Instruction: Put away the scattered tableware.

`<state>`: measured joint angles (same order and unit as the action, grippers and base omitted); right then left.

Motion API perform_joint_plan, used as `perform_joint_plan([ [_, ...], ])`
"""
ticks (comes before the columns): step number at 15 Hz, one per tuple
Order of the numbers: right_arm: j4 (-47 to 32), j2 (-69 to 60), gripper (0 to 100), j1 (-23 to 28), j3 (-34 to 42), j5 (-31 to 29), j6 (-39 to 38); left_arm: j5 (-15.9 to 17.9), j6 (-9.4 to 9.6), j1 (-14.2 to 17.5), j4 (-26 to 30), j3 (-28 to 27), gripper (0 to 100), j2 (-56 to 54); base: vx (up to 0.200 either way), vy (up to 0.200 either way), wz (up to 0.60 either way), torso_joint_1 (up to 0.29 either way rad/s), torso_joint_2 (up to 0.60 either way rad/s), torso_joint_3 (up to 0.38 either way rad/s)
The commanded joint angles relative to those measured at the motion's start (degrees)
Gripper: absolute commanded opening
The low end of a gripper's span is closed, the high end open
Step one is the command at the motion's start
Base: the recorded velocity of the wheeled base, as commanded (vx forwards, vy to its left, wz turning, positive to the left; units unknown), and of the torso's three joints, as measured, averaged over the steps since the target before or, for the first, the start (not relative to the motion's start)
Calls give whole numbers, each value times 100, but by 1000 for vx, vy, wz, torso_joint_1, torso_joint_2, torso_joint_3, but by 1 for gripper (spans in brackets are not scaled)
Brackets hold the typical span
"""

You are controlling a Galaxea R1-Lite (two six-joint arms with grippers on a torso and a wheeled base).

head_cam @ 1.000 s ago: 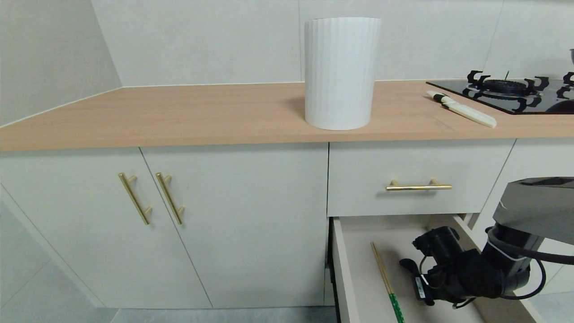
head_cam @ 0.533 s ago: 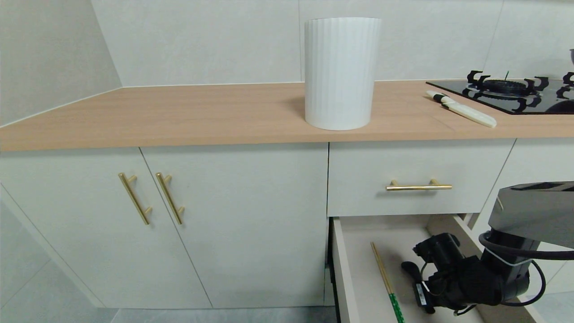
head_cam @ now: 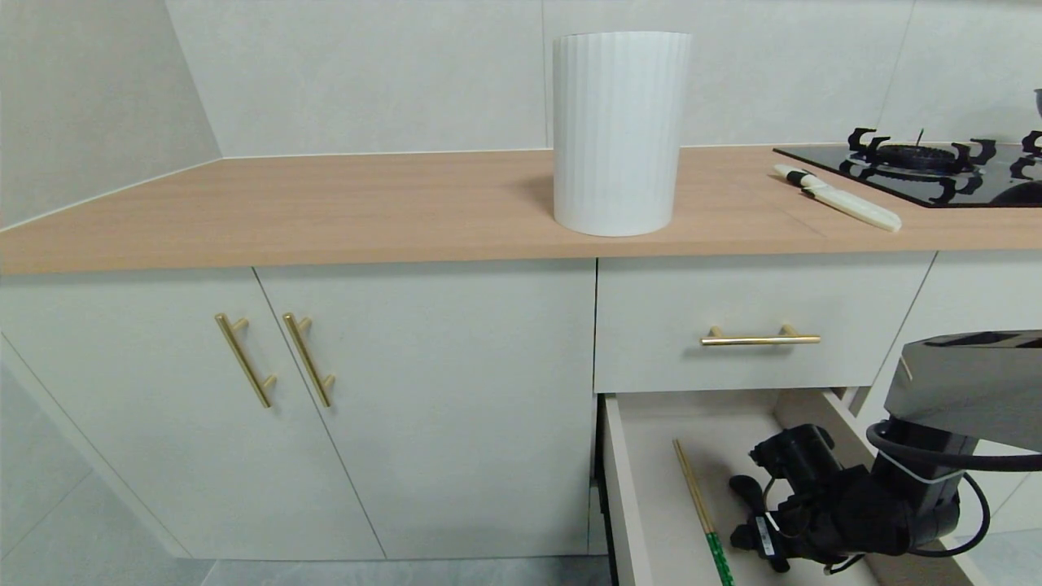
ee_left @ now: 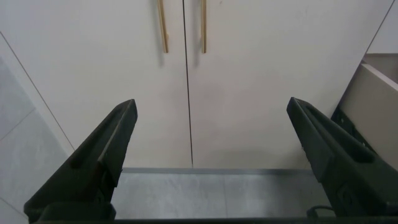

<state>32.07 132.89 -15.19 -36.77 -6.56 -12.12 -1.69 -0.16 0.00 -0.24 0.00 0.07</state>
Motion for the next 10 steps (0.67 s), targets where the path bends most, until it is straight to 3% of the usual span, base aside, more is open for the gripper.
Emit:
perform_joint_plan([
  [1, 1, 9, 100, -2, 3, -3, -1, -6, -2, 0, -2, 0, 100, 1, 0, 0, 0, 0, 0, 0],
  [7, 1, -53, 100, -10, 12, -12, -1, 2, 42, 0, 7, 0, 100, 1, 0, 0, 0, 0, 0, 0],
  [10, -52, -1230, 100, -2, 231, -12, -19, 2, 7, 0, 7, 0, 100, 1, 0, 0, 0, 0, 0, 0],
])
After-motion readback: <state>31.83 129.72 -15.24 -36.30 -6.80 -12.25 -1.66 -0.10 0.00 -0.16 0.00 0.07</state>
